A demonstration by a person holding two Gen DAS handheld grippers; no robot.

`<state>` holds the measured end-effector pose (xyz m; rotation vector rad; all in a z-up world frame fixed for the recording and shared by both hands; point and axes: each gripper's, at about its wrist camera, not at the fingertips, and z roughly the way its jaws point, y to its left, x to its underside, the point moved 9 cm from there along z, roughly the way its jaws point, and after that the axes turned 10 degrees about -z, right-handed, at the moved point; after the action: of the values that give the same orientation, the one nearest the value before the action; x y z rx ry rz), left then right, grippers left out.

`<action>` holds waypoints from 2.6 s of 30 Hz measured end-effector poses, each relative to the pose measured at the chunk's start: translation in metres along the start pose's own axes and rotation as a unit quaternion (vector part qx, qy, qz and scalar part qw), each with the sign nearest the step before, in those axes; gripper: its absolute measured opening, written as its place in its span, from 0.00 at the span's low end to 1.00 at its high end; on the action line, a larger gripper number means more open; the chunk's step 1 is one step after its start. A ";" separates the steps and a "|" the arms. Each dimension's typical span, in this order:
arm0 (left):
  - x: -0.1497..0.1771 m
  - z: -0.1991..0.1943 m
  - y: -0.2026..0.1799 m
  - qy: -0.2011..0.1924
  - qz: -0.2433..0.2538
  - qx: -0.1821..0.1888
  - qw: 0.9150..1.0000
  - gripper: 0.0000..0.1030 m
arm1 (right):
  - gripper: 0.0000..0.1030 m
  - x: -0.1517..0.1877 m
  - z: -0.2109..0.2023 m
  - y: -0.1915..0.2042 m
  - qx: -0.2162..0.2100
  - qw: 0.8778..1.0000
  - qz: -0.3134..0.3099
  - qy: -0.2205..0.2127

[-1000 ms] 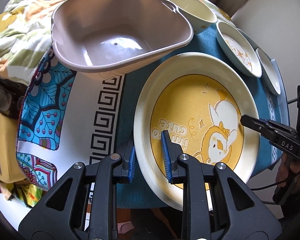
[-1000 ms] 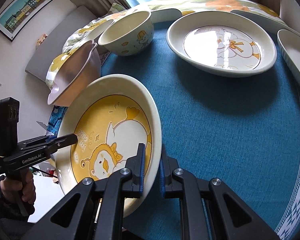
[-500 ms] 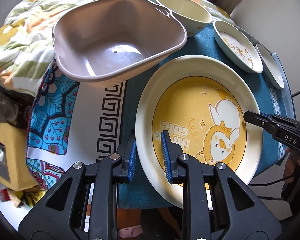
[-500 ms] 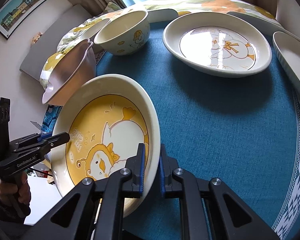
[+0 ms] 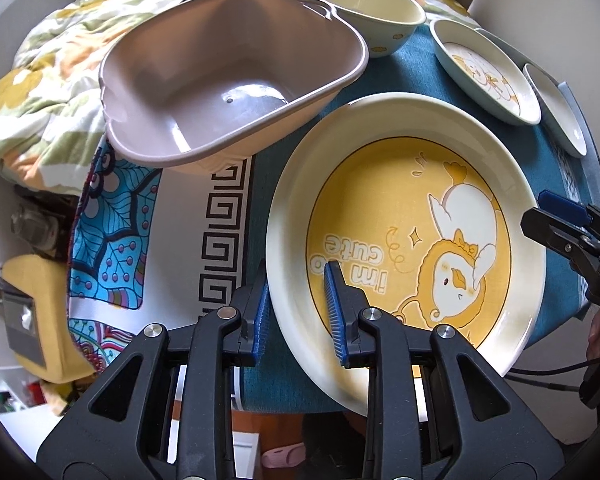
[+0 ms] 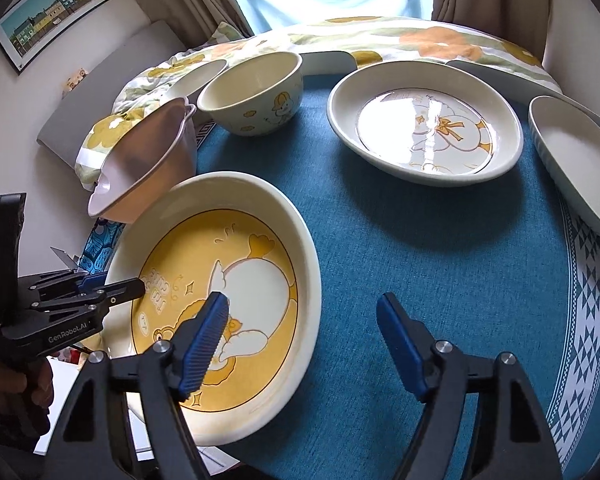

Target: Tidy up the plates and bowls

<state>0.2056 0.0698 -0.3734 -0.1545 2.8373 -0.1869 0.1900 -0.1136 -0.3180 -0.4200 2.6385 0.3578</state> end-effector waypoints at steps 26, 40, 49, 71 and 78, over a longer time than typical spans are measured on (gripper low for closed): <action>-0.024 -0.152 -0.123 -0.157 0.075 0.025 0.984 0.91 | 0.92 0.004 -0.147 -0.039 0.038 0.993 0.030 -0.105; -0.092 -0.140 -0.335 -0.116 0.197 0.144 0.963 1.00 | 1.00 0.000 -0.240 -0.155 0.114 0.974 0.083 -0.178; -0.131 -0.043 -0.403 -0.010 0.287 0.178 0.941 0.98 | 1.00 0.011 -0.194 -0.235 0.119 0.959 0.224 -0.127; -0.161 0.113 -0.440 0.134 0.332 0.201 0.912 0.35 | 0.43 0.026 -0.080 -0.307 0.114 0.895 0.424 -0.084; -0.162 0.115 -0.442 0.113 0.348 0.184 0.912 0.19 | 0.22 0.023 -0.072 -0.313 0.114 0.891 0.431 -0.084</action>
<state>0.4324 -0.3588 -0.3729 0.9979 2.8013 -0.5932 0.2514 -0.4295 -0.3223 0.8549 2.4994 0.3137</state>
